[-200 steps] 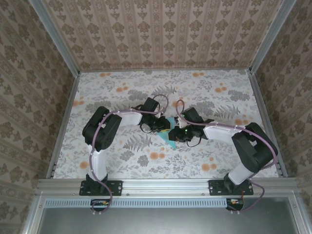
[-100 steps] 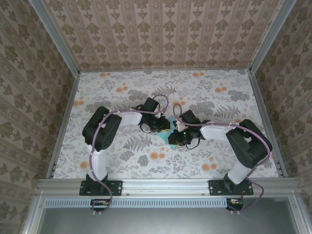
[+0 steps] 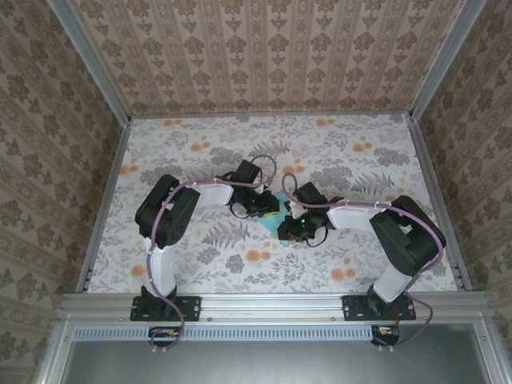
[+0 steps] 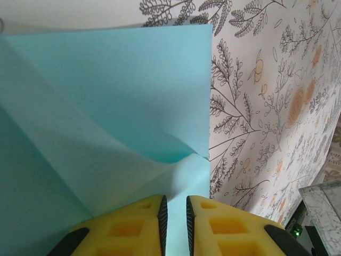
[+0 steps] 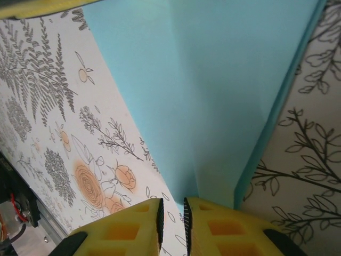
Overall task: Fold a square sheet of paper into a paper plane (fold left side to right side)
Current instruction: Fourth fold the wing at the center of the table.
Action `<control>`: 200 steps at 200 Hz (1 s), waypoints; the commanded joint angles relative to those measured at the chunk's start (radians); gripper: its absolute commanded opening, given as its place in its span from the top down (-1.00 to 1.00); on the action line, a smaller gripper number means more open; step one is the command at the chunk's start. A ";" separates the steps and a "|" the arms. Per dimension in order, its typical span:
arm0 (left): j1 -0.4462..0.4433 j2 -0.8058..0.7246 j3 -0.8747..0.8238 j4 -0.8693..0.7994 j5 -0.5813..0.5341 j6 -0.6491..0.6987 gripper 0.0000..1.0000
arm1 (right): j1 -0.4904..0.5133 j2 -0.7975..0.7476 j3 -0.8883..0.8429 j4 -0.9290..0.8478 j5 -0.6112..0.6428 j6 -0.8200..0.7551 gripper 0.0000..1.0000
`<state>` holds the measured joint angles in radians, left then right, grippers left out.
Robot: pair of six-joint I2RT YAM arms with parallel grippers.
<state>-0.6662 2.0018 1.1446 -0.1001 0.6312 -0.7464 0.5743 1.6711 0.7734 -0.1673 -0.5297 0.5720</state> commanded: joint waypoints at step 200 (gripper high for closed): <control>0.014 0.019 -0.044 -0.089 -0.064 0.024 0.60 | 0.032 -0.022 -0.079 -0.127 -0.004 0.034 0.65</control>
<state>-0.6632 2.0018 1.1427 -0.1009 0.6323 -0.7464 0.5903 1.6623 0.7506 -0.1791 -0.5209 0.5770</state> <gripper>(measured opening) 0.204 0.184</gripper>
